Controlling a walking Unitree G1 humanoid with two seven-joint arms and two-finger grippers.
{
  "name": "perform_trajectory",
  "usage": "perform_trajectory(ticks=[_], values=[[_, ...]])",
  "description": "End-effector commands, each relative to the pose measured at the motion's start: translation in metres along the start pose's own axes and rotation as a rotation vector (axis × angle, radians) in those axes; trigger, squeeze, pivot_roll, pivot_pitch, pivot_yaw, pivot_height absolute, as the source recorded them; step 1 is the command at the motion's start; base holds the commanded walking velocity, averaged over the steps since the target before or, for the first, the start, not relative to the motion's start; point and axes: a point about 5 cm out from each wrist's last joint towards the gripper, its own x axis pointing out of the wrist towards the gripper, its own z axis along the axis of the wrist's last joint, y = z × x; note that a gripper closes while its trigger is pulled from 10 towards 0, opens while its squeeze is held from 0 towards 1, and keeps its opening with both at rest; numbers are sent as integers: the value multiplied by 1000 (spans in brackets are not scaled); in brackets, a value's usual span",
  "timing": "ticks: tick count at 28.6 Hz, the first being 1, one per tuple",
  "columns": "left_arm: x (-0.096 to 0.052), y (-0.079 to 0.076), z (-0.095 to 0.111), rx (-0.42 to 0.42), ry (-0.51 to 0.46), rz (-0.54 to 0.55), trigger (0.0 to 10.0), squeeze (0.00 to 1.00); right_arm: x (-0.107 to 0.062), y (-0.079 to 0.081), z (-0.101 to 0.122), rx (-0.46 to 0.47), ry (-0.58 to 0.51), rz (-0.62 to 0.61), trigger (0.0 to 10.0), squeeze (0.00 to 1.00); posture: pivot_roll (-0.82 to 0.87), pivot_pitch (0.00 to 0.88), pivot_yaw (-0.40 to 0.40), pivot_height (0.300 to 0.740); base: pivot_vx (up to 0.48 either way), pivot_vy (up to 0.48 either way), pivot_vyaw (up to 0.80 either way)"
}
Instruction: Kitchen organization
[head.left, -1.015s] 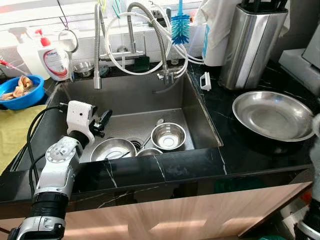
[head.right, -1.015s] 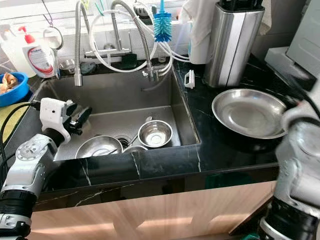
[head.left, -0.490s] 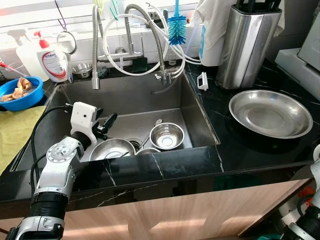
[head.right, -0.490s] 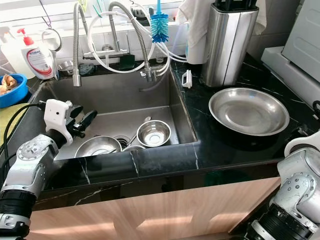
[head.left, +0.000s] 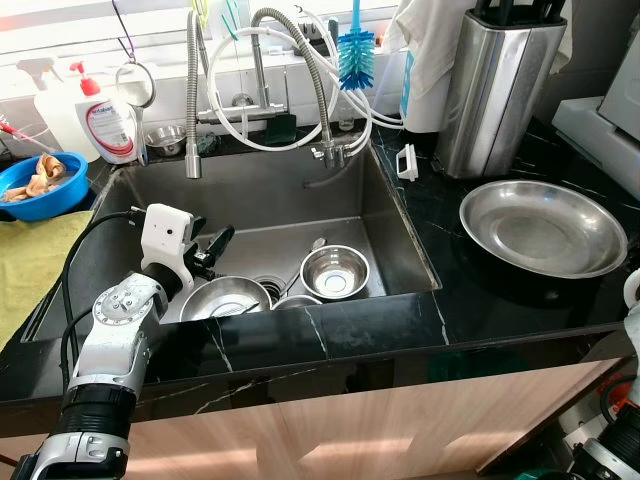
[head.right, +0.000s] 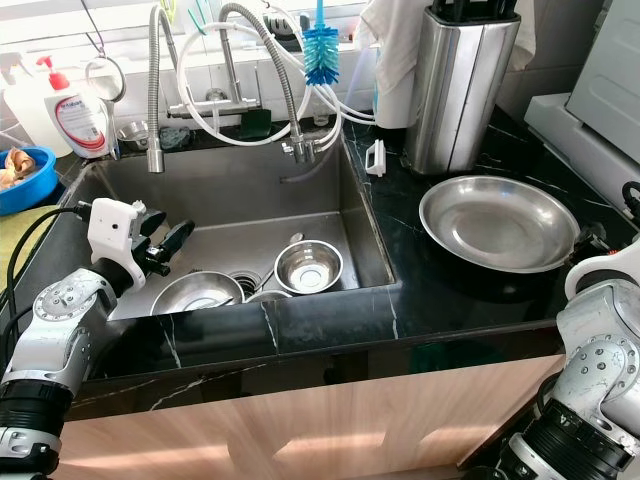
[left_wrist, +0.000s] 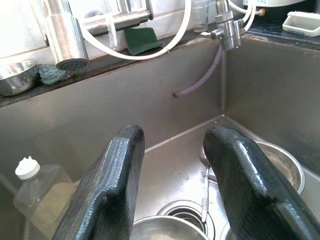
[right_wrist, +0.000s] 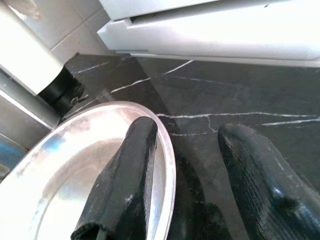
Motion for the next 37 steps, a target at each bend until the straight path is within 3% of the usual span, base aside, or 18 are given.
perform_trajectory(ticks=[1,13,19,30,31,32,33,34,37], values=[[-2,0,1,-11,-1,-9,10000,0,3,-2,-4,15,26,24,10000,0,-87,0,58,740,0,0,0],[-1,-2,2,-8,-3,-12,10000,0,12,5,-14,-18,72,123,10000,0,-81,0,59,740,0,0,0],[-1,-2,2,-6,-3,-13,10000,0,16,-4,-19,10,85,62,10000,0,-76,0,60,740,0,0,0],[-1,-2,2,0,-1,-18,10000,0,18,-3,-20,29,84,53,10000,0,-75,0,63,740,0,0,0],[-1,-2,2,1,0,-18,10000,0,18,-3,-19,33,82,53,9059,0,-75,0,63,740,0,0,0],[-1,-2,2,2,0,-18,10000,0,18,-3,-19,35,80,53,9059,0,-75,0,63,740,0,0,0],[-1,-2,2,2,0,-18,10000,0,18,-2,-18,39,77,54,1137,0,-75,0,63,740,0,0,0],[-1,-2,2,3,0,-18,10000,0,18,-1,-18,40,76,55,0,0,-74,0,63,740,0,0,0],[-1,-3,2,5,0,-20,10000,0,18,0,-17,43,74,56,0,0,-74,0,62,740,0,0,0]])
